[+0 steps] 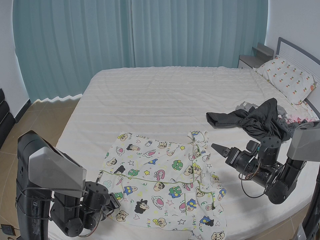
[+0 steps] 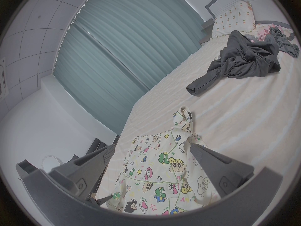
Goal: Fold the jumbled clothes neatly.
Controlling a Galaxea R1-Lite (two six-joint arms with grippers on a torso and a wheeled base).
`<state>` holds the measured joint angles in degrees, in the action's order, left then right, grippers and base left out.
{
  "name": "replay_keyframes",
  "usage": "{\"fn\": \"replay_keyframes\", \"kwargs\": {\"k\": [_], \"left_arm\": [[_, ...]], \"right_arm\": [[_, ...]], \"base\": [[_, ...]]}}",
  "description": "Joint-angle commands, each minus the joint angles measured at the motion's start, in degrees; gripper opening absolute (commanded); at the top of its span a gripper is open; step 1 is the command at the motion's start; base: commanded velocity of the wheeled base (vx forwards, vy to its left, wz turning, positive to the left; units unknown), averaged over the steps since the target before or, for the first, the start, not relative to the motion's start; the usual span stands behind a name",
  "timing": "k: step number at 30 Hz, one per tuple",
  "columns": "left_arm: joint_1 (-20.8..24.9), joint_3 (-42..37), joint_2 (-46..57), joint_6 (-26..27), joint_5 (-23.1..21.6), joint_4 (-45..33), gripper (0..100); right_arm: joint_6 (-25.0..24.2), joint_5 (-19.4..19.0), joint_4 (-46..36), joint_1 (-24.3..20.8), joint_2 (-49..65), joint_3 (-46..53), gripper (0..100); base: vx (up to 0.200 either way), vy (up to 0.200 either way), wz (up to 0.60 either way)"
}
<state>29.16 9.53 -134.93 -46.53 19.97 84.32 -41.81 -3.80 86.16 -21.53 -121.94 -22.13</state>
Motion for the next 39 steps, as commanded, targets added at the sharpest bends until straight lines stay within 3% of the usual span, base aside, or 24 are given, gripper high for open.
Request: {"fn": "replay_keyframes", "kwargs": {"k": [1, 6, 10, 14, 15, 28, 39], "left_arm": [[-3.7, 0.0, 0.5, 2.5, -0.1, 2.7, 0], [-8.3, 0.1, 0.3, 6.1, -1.9, 4.9, 0], [-13.3, -0.2, 0.2, 8.7, -9.4, 5.7, 0], [-15.3, -0.1, 0.2, 8.7, -12.8, 5.7, 0], [-15.6, 0.0, 0.1, 8.7, -13.5, 5.7, 100], [-20.2, 2.1, -1.5, 8.6, -16.8, 5.7, 100], [-19.3, -0.5, -2.7, 5.7, -18.2, 5.7, 100]], "right_arm": [[0.1, 0.0, 0.1, -0.1, 0.0, 0.2, 100], [0.1, 0.0, 0.1, -0.1, 0.0, 0.2, 100], [0.1, 0.0, 0.1, -0.2, -0.2, 0.1, 100], [0.1, 0.0, 0.1, -0.2, -0.2, 0.2, 100], [0.1, 0.0, 0.1, -0.2, -0.1, 0.2, 100], [0.1, 0.1, 0.1, -0.1, -0.1, 0.2, 100], [0.0, 0.1, 0.1, -0.1, -0.2, 0.2, 100]], "base": [[0.000, 0.000, 0.00], [0.000, 0.000, 0.00], [0.000, 0.000, 0.00], [0.000, 0.000, 0.00], [0.000, 0.000, 0.00], [0.000, 0.000, 0.00], [0.000, 0.000, 0.00]]}}
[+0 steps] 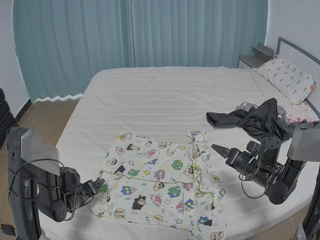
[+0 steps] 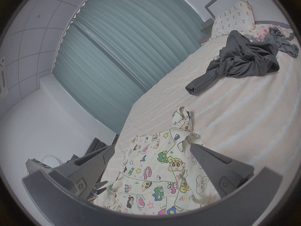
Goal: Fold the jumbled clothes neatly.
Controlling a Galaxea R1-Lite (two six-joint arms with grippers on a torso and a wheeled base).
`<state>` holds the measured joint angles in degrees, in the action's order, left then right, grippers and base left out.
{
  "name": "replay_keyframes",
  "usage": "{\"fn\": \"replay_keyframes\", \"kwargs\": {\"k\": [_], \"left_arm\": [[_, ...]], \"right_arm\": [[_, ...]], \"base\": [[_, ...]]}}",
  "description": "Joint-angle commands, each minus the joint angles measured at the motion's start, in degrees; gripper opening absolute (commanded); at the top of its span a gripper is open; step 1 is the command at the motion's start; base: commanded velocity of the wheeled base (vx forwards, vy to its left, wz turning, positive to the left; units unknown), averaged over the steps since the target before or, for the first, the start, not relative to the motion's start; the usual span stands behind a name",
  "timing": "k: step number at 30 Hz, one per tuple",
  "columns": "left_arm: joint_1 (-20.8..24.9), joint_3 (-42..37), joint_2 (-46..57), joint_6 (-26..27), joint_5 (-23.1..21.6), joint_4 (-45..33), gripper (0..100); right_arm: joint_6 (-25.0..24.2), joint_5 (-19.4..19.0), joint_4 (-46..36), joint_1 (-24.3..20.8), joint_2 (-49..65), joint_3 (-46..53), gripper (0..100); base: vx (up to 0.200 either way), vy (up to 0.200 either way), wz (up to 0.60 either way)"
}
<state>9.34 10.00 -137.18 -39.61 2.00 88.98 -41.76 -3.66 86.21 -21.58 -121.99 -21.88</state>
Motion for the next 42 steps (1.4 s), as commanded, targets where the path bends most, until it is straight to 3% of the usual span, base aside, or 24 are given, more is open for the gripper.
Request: {"fn": "replay_keyframes", "kwargs": {"k": [1, 8, 9, 27, 34, 42], "left_arm": [[0.6, -0.9, -0.4, -1.8, -0.3, 1.0, 100], [3.1, -0.4, -0.2, -4.9, -0.3, 1.0, 100], [3.3, -0.3, -0.2, -5.0, -0.3, 1.0, 0], [-1.4, 4.3, 4.5, -5.0, 0.6, 0.9, 0], [-2.3, 9.1, 1.6, 2.9, -0.6, 0.5, 0], [-8.5, 9.6, 1.1, 11.6, -8.5, 0.4, 0]], "right_arm": [[0.0, 0.0, 0.0, 0.0, -0.3, -0.1, 100], [-0.1, 0.0, 0.0, -0.1, -0.2, -0.3, 100], [-0.1, 0.0, 0.0, -0.1, -0.2, -0.3, 100], [-0.2, 0.0, 0.0, -0.1, -0.1, -0.1, 100], [-0.2, 0.1, 0.0, -0.2, -0.1, 0.0, 100], [-0.1, 0.1, 0.0, -0.1, -0.1, 0.3, 100]], "base": [[0.000, 0.000, 0.00], [0.000, 0.000, 0.00], [0.000, 0.000, 0.00], [0.000, 0.000, 0.00], [0.000, 0.000, 0.00], [0.000, 0.000, 0.00]]}}
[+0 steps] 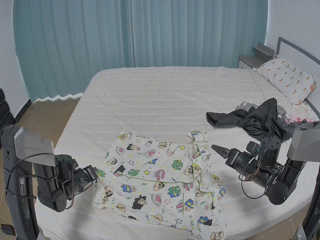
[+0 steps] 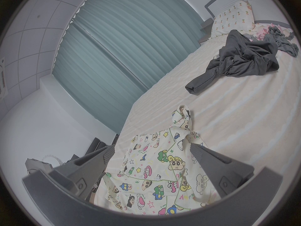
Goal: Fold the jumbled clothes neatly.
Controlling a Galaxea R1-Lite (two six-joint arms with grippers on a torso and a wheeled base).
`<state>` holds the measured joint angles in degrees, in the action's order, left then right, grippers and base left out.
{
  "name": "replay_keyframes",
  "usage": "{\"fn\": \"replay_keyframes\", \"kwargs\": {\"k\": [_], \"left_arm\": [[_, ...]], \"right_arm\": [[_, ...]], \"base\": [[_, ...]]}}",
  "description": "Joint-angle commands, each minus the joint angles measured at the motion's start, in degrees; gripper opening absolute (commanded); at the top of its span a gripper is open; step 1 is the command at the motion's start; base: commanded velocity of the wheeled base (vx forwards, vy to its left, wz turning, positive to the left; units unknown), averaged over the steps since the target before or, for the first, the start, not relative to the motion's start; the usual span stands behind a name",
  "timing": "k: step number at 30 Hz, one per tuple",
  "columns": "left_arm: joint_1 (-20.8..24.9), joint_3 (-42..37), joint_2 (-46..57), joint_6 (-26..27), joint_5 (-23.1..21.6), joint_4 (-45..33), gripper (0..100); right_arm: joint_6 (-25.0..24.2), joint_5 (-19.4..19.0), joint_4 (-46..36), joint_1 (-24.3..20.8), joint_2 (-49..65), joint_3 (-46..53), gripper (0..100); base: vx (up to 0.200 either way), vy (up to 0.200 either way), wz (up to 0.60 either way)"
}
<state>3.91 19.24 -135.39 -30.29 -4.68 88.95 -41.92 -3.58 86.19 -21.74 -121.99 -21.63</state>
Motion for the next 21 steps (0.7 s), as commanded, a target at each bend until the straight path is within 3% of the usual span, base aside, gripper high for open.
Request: {"fn": "replay_keyframes", "kwargs": {"k": [1, 5, 11, 12, 21], "left_arm": [[-4.4, 0.5, -0.7, 4.1, -2.8, 0.0, 0], [-6.6, 1.5, -0.8, 7.4, -4.4, -2.6, 0], [-6.3, 4.5, -1.7, 7.6, -4.9, -3.5, 0], [-6.1, 5.1, -1.8, 7.6, -4.9, -4.1, 100], [-7.4, 8.4, -1.9, 7.5, -3.7, -8.4, 100]], "right_arm": [[0.1, 0.0, 0.0, 0.0, -0.1, 0.0, 100], [0.1, 0.0, 0.0, 0.0, -0.3, -0.1, 100], [0.1, 0.0, 0.0, 0.0, -0.4, -0.1, 100], [0.1, 0.0, 0.0, 0.0, -0.4, -0.1, 100], [0.1, 0.0, 0.0, 0.0, -0.4, 0.2, 100]], "base": [[0.000, 0.000, 0.00], [0.000, 0.000, 0.00], [0.000, 0.000, 0.00], [0.000, 0.000, 0.00], [0.000, 0.000, 0.00]]}}
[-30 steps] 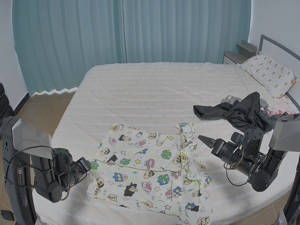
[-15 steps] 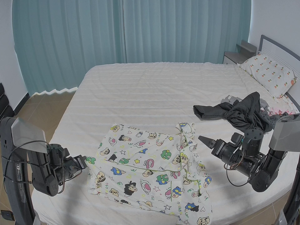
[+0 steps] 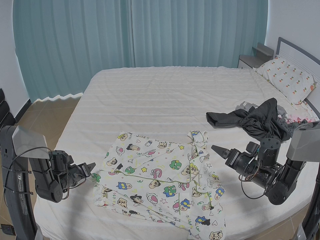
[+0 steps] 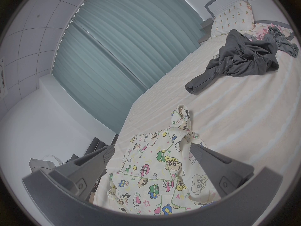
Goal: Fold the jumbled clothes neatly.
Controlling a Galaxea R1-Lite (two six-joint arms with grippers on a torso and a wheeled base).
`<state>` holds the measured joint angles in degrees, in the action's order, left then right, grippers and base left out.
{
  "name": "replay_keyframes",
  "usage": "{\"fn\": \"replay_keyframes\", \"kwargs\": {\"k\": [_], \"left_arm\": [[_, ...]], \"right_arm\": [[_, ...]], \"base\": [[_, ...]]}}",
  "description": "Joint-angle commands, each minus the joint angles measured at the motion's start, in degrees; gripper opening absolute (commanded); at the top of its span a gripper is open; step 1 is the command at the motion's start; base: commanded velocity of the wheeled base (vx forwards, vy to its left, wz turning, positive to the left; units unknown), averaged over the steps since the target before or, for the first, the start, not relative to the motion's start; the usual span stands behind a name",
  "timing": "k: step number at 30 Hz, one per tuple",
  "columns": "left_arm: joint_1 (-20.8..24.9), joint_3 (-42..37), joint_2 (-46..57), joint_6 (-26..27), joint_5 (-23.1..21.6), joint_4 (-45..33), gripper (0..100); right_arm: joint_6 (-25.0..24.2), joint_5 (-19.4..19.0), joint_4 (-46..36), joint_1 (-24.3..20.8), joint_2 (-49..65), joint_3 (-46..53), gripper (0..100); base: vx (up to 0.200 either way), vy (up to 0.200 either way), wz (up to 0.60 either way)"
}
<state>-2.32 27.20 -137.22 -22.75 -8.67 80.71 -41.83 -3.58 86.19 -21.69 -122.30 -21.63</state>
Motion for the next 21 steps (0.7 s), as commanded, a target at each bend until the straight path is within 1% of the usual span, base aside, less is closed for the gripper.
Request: {"fn": "replay_keyframes", "kwargs": {"k": [1, 2, 4, 6, 8, 9, 12, 13, 15, 16, 18, 19, 21], "left_arm": [[-1.6, 0.0, 0.6, 0.1, 0.3, -0.6, 100], [-1.7, -0.3, 0.9, 0.1, 0.2, -0.6, 100], [-2.4, -4.0, 5.4, 0.1, -1.1, -2.0, 100], [-2.1, -8.8, 9.2, 0.6, -4.5, -2.8, 100], [-1.2, -13.9, 11.5, 4.2, -8.4, -3.0, 100], [-0.6, -16.0, 12.1, 6.7, -9.4, -3.0, 100], [2.4, -21.8, 11.9, 14.3, -9.4, -2.9, 100], [2.9, -22.5, 11.9, 15.0, -9.4, -2.9, 100], [5.7, -24.5, 11.6, 17.0, -8.5, -2.9, 100], [7.5, -24.8, 11.2, 17.1, -6.6, -3.1, 100], [9.6, -24.6, 9.7, 17.4, -3.0, -3.1, 100], [10.8, -24.4, 8.5, 17.6, -0.3, -2.9, 100], [12.2, -24.3, 6.3, 19.0, 3.0, -2.7, 100]], "right_arm": [[0.0, 0.0, 0.0, 0.0, -0.1, 0.2, 100], [0.0, 0.0, 0.0, 0.0, -0.1, 0.2, 100], [0.0, 0.0, 0.0, 0.0, -0.2, 0.2, 100], [0.0, 0.0, 0.0, 0.0, -0.4, 0.1, 100], [0.0, 0.0, 0.0, 0.0, -0.3, 0.1, 100], [0.0, 0.0, 0.0, 0.0, -0.3, 0.1, 100], [0.0, 0.0, 0.0, -0.1, -0.3, 0.1, 100], [-0.1, -0.1, 0.0, -0.1, -0.3, 0.1, 100], [-0.1, -0.1, 0.0, -0.4, -0.3, 0.1, 100], [-0.1, 0.0, 0.0, -0.5, -0.2, 0.2, 100], [-0.1, 0.0, 0.0, -0.5, -0.2, 0.2, 100], [-0.1, 0.0, 0.0, -0.7, -0.1, 0.2, 100], [-0.1, 0.0, 0.0, -0.7, -0.1, 0.2, 100]], "base": [[0.000, 0.000, 0.00], [0.000, 0.000, 0.00], [0.000, 0.000, 0.00], [0.000, 0.000, 0.00], [0.000, 0.000, 0.00], [0.000, 0.000, 0.00], [0.000, 0.000, 0.00], [0.000, 0.000, 0.00], [0.000, 0.000, 0.00], [0.000, 0.000, 0.00], [0.000, 0.000, 0.00], [0.000, 0.000, 0.00], [0.000, 0.000, 0.00]]}}
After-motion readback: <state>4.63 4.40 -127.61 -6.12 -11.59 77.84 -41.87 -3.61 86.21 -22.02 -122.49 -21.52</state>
